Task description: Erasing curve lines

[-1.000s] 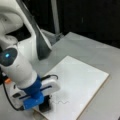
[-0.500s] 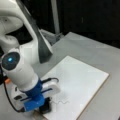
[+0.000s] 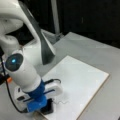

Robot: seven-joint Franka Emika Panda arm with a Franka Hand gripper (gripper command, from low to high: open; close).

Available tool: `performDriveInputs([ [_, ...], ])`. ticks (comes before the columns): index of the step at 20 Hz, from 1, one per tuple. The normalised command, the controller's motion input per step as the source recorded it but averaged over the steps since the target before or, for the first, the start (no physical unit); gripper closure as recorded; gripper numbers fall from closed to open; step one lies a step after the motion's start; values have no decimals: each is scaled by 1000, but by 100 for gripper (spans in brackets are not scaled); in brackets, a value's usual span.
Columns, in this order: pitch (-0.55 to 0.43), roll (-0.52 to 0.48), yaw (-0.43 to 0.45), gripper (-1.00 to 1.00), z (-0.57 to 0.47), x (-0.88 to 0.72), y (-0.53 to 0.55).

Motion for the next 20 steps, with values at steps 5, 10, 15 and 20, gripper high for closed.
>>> performDriveInputs([
  [5,-160,42,-51,100,-291,-60,168],
  [10,-156,48,-37,100,-350,9,188],
  [15,-151,81,-41,100,-422,59,132],
  [20,-125,142,-5,100,-496,140,58],
])
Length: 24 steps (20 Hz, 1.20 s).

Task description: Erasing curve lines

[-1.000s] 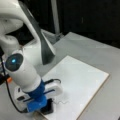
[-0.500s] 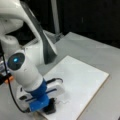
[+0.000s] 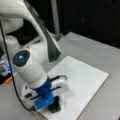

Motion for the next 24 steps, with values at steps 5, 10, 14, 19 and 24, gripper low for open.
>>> performDriveInputs([
  [5,-45,194,33,100,-511,231,-4],
  [10,7,211,53,100,-528,341,-102],
  [14,47,223,31,100,-513,435,-161],
  [19,77,216,10,100,-457,543,-191],
  [24,103,233,-1,100,-429,635,-226],
])
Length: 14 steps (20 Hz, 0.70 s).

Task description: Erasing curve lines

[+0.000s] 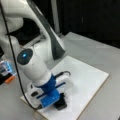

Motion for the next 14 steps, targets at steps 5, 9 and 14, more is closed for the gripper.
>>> performDriveInputs([
  [5,98,240,-34,100,-482,694,-231],
  [9,98,243,-56,100,-538,755,-231],
  [14,120,278,-59,100,-548,798,-213],
])
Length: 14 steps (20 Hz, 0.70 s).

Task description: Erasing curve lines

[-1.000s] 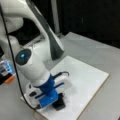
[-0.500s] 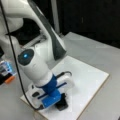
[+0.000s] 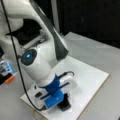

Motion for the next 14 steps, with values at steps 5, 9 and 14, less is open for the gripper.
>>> performDriveInputs([
  [5,144,314,-65,100,-549,803,-168],
  [9,148,346,-64,100,-575,829,-152],
  [14,150,353,-101,100,-599,827,-159],
])
